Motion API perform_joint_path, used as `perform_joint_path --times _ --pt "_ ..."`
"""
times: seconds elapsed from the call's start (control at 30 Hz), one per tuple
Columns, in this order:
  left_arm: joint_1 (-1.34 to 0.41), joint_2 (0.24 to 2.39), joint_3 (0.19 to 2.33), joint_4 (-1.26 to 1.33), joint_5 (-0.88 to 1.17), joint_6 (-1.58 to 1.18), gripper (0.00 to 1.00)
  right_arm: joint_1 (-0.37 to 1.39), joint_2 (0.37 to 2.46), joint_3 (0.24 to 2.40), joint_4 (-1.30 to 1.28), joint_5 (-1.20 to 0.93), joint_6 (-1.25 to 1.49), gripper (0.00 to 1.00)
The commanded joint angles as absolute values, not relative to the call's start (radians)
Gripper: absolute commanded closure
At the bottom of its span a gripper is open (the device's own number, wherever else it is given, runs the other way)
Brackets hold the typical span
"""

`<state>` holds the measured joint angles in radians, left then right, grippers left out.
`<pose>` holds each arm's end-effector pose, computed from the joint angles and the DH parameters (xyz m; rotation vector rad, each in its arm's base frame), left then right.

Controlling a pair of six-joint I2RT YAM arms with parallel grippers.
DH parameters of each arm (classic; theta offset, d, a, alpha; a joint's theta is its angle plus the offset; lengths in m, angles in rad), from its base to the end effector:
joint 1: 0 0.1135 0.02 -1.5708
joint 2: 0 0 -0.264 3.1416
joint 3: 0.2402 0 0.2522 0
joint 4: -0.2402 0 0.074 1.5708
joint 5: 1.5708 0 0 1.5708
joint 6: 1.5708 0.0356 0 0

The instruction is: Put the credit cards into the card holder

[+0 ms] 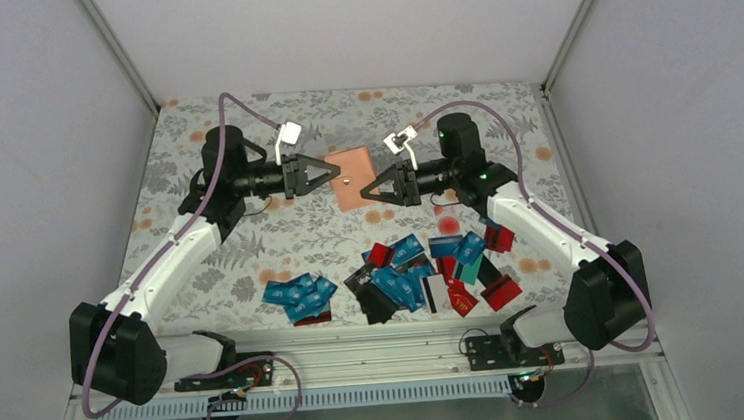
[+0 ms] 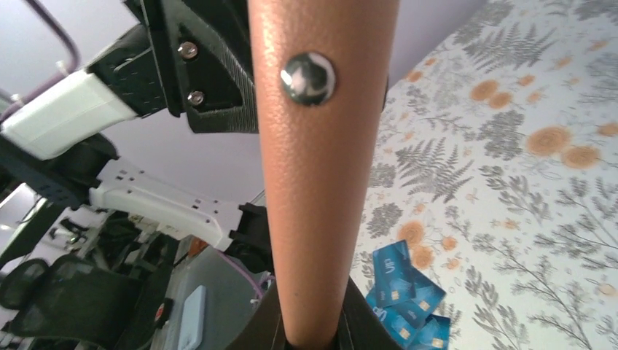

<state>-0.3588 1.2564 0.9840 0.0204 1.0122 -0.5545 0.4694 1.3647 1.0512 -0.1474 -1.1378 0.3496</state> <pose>0.2519 -0.1267 0.3333 0.6017 1.8919 -1.5309 0.2504 0.1632 0.3139 -0.8998 1.9249 1.6462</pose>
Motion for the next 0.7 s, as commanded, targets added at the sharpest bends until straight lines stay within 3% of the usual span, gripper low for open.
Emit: perform_joint_path --times 0.0,0.07,0.13,0.33,0.67 --pt "-0.368 1.23 1.054 -0.191 0.751 -0.437 0.5 0.482 1.32 1.085 -0.208 -0.977 0.341 0.96" --pt "-0.369 1.217 1.071 -0.259 0.61 -0.412 0.34 0.481 1.324 1.093 -0.243 -0.876 0.355 0.96" --pt "-0.37 1.199 1.078 -0.3 0.513 -0.403 0.29 0.482 1.335 1.098 -0.276 -0.781 0.377 0.96" --pt "-0.409 1.172 1.088 -0.361 0.353 -0.393 0.28 0.492 1.393 1.133 -0.346 -0.677 0.389 0.96" --pt "-0.584 1.314 1.165 -0.412 0.195 -0.395 0.28 0.526 1.457 1.188 -0.381 -0.615 0.385 0.96"
